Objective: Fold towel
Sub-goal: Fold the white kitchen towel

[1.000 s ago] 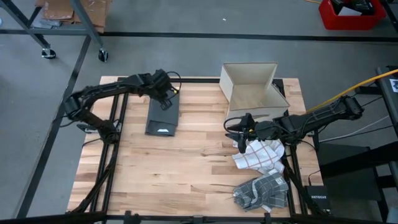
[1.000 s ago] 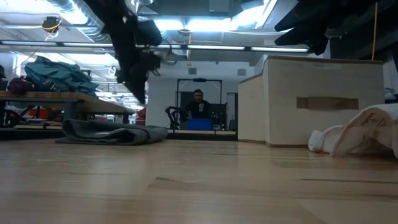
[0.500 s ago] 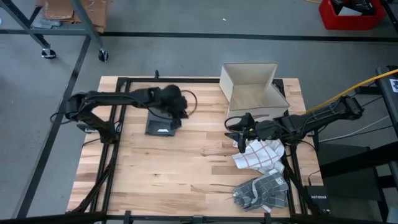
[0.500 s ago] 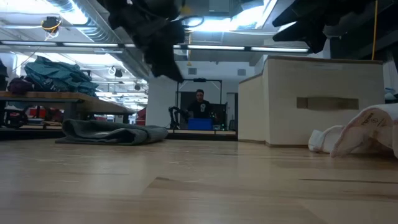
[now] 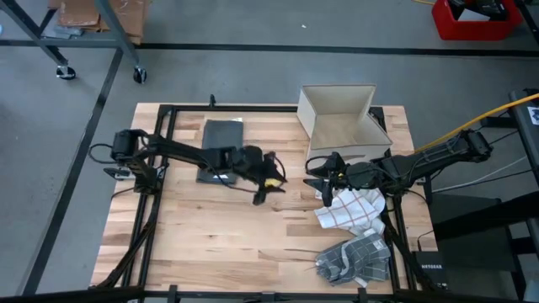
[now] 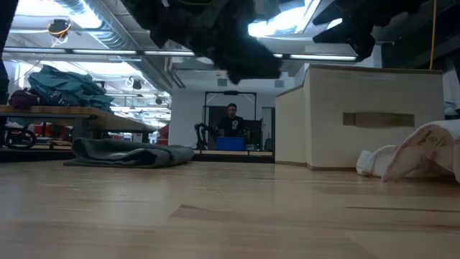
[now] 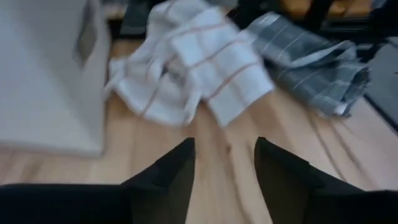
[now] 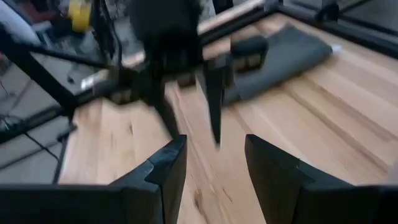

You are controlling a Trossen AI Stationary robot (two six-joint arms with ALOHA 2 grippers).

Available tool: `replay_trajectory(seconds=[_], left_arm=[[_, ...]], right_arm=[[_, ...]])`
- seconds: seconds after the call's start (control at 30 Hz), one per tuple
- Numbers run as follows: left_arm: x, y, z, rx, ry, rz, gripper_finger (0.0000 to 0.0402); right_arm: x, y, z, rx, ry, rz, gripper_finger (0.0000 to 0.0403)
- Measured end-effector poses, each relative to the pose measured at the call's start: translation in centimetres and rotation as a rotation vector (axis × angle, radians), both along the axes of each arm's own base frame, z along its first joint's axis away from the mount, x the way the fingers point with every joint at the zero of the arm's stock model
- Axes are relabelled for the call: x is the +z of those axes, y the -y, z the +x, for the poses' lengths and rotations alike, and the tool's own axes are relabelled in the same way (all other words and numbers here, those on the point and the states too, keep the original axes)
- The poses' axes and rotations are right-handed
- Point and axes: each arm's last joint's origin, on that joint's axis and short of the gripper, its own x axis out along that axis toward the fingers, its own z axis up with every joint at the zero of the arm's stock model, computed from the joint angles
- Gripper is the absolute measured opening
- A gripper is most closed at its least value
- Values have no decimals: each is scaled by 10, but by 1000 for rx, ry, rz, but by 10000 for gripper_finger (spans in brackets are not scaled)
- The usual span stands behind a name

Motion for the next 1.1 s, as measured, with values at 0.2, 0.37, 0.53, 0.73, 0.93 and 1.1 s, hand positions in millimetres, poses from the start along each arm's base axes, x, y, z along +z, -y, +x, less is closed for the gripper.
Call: replay_trajectory(seconds=[0.2,0.37,0.53,0.73,0.93,1.1], left_arm=[[-23,22,20,-49,97,14,171],[-42,32,31,-47,121,22,165],[-48,39,39,-57,117,23,164],[-36,40,40,-53,152,7,164],[-32,35,40,-42,156,6,164],[-36,29,39,-29,111,14,164]], right_arm=[[12,0,4,-14,113,-19,166],[23,-1,5,-5,153,-42,166],[25,-1,5,6,145,-36,166],[9,-3,0,23,-12,175,166],[-9,-5,-10,-6,-236,486,166],[-11,-8,-12,25,-306,632,166]])
